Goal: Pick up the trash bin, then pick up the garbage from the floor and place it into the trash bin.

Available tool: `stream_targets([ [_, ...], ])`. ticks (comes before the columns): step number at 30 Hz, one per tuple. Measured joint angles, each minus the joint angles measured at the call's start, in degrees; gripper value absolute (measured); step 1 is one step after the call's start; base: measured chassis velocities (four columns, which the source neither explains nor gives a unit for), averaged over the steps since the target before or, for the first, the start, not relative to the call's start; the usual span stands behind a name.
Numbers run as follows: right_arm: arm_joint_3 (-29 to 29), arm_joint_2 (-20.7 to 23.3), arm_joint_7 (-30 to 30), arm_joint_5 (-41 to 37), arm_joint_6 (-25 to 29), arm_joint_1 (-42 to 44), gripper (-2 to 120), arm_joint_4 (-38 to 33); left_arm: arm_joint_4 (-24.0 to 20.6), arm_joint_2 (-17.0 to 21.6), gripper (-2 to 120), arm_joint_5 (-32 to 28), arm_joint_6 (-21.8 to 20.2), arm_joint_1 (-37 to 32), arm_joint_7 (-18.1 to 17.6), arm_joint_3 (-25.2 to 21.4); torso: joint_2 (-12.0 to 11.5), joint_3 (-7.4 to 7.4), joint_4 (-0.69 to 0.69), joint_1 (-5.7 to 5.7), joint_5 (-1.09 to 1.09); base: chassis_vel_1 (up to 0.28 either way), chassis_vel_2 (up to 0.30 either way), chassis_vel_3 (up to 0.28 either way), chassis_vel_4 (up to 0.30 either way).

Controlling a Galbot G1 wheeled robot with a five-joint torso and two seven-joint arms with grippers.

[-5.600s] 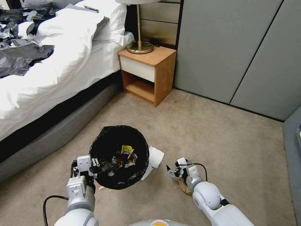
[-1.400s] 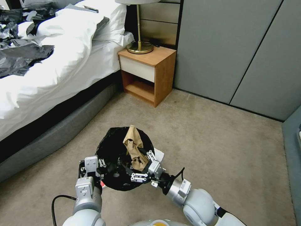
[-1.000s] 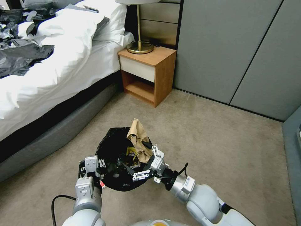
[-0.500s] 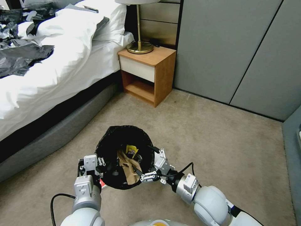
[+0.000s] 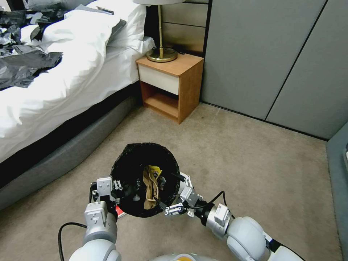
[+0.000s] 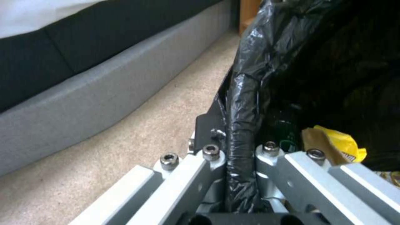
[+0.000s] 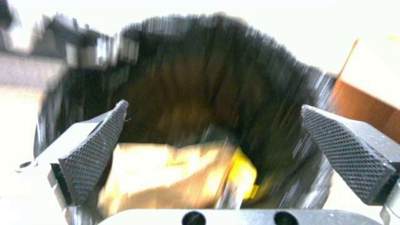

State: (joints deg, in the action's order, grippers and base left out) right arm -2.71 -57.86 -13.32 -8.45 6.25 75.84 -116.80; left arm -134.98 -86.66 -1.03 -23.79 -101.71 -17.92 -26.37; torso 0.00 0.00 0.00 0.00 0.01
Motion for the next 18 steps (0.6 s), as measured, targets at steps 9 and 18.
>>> stream_targets([
  [9, 7.95, -4.32, 2.15, 2.66, 6.06, 6.06, 100, -10.42, 2.55, 0.11, 0, -0.01, 0.21, 0.92, -0.03, -0.37, 0.00, 0.00, 0.00, 0.00, -0.01, 0.000, 0.000, 0.000, 0.000],
  [18, 15.78, -9.39, 6.66, 6.13, 11.29, 14.73, 100, -12.83, 2.77, 0.55, 0, -0.49, 0.50, 0.94, -0.03, -1.22, 0.00, 0.00, 0.00, 0.00, -0.01, 0.000, 0.000, 0.000, 0.000],
])
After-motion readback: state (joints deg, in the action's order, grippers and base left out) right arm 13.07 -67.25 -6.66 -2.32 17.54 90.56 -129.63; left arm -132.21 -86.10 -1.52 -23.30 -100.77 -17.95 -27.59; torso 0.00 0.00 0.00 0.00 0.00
